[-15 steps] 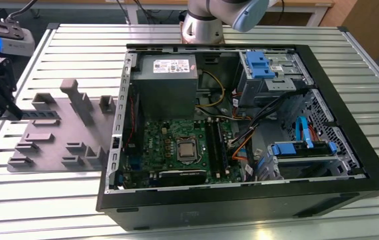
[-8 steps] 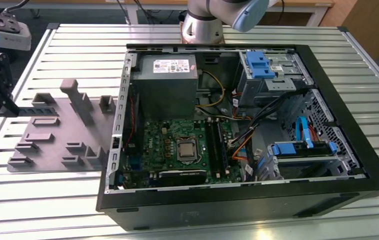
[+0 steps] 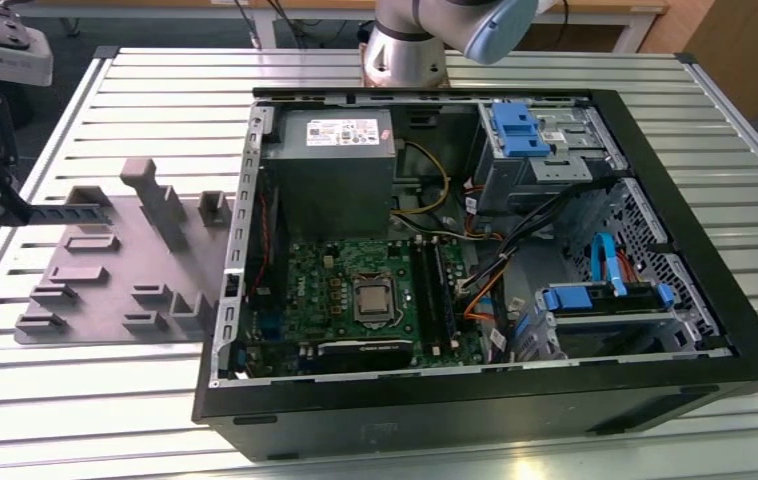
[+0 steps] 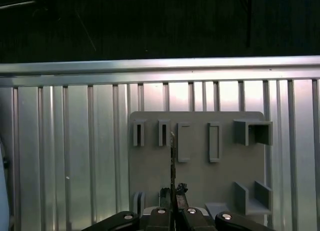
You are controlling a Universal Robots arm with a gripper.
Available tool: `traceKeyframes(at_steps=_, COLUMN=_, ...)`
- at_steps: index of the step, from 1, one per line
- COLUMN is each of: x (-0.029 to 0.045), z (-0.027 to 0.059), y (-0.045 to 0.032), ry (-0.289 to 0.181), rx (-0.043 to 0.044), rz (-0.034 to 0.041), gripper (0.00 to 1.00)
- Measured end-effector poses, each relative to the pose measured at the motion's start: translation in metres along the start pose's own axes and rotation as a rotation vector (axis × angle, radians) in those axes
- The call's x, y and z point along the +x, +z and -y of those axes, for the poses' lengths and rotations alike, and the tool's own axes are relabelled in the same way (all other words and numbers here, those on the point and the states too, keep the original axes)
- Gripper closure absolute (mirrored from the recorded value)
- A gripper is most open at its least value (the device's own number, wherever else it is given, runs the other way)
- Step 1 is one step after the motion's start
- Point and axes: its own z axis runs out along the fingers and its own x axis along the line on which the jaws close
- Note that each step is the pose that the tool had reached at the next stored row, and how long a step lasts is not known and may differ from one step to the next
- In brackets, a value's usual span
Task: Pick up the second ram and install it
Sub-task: 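Pick up the second ram and move it above second insertion slot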
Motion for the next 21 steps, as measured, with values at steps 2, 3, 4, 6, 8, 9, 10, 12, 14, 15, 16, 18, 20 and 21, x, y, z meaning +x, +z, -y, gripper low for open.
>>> traceKeyframes(at_steps=2, x=-0.0001, z=0.0, y=-0.0022, ry=0.0, rx=0.0001, rz=0.0, gripper=0.86)
traceKeyframes(at_steps=3, x=-0.0002, z=0.0, y=-0.0031, ry=0.0, rx=0.0003, rz=0.0001, gripper=0.86)
traceKeyframes(at_steps=4, x=-0.0002, z=0.0, y=-0.0041, ry=0.0, rx=0.0004, rz=0.0001, gripper=0.86)
traceKeyframes(at_steps=6, x=-0.0004, z=0.0, y=-0.0059, ry=0.0, rx=0.0005, rz=0.0001, gripper=0.86)
traceKeyframes(at_steps=8, x=-0.0005, z=0.0, y=-0.0078, ry=0.0, rx=0.0007, rz=0.0001, gripper=0.86)
traceKeyframes(at_steps=9, x=-0.0005, z=0.0, y=-0.0089, ry=0.0, rx=0.0008, rz=0.0001, gripper=0.86)
traceKeyframes(at_steps=10, x=-0.0006, z=0.0, y=-0.0102, ry=0.0, rx=0.0008, rz=0.0001, gripper=0.86)
traceKeyframes(at_steps=12, x=-0.0006, z=0.0, y=-0.0129, ry=0.0, rx=0.0009, rz=0.0001, gripper=0.86)
traceKeyframes(at_steps=14, x=-0.0007, z=0.0, y=-0.0159, ry=0.0, rx=0.001, rz=0.0, gripper=0.86)
traceKeyframes(at_steps=15, x=-0.0007, z=0.0, y=-0.0175, ry=0.0, rx=0.0012, rz=0.0001, gripper=0.86)
traceKeyframes(at_steps=16, x=-0.0008, z=0.0, y=-0.0192, ry=0.0, rx=0.0015, rz=0.0002, gripper=0.86)
traceKeyframes(at_steps=18, x=-0.001, z=0.0, y=-0.0227, ry=0.0, rx=0.0017, rz=0.0001, gripper=0.86)
traceKeyframes(at_steps=20, x=-0.0011, z=0.0, y=-0.0262, ry=0.0, rx=0.002, rz=0.0001, gripper=0.86)
traceKeyframes(at_steps=21, x=-0.0012, z=0.0, y=-0.028, ry=0.0, rx=0.0021, rz=0.0001, gripper=0.86)
